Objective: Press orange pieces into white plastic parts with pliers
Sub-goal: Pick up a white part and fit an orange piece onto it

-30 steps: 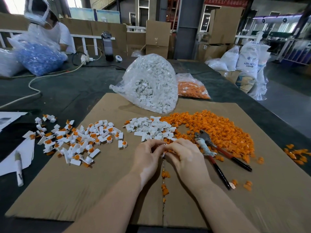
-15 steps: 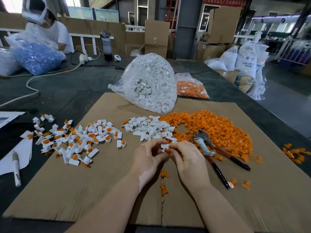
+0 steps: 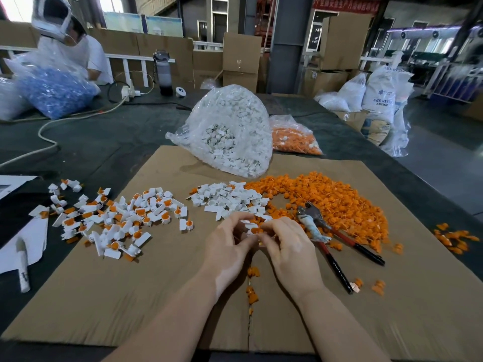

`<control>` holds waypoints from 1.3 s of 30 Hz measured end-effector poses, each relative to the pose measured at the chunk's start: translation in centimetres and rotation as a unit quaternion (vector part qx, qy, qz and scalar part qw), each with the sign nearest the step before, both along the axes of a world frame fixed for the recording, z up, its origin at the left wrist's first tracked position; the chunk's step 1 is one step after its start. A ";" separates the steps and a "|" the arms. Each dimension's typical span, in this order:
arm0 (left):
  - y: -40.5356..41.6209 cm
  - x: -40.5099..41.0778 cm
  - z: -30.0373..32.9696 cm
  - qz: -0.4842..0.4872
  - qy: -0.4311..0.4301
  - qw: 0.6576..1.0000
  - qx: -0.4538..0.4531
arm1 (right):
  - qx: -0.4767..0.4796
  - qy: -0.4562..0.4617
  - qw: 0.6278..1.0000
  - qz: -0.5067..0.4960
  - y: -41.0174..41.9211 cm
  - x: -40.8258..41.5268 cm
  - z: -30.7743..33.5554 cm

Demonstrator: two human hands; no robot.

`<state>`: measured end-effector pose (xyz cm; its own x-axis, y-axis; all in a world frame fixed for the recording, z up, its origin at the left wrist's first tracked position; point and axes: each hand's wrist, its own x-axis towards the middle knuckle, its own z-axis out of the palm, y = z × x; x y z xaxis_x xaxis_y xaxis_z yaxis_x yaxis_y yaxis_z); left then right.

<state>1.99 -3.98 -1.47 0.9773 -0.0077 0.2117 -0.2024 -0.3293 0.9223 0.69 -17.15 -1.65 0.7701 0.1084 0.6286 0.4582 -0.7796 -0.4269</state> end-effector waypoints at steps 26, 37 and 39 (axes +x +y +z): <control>1.6 1.4 0.1 0.084 -0.055 0.973 0.209 | -0.032 0.006 0.995 -0.091 0.1 0.6 -0.7; 0.5 1.3 -0.8 0.014 -0.054 0.969 0.241 | -0.136 0.030 0.984 -0.113 0.8 0.9 -0.4; 0.6 1.2 -0.7 0.001 -0.049 0.975 0.216 | -0.133 0.043 0.983 -0.116 0.8 0.8 -0.4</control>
<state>3.23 -3.34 -2.20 0.9529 -0.1149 0.2806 -0.2810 -0.6826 0.6746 1.47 -16.38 -2.10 0.8424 0.0747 0.5336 0.2258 -0.9482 -0.2237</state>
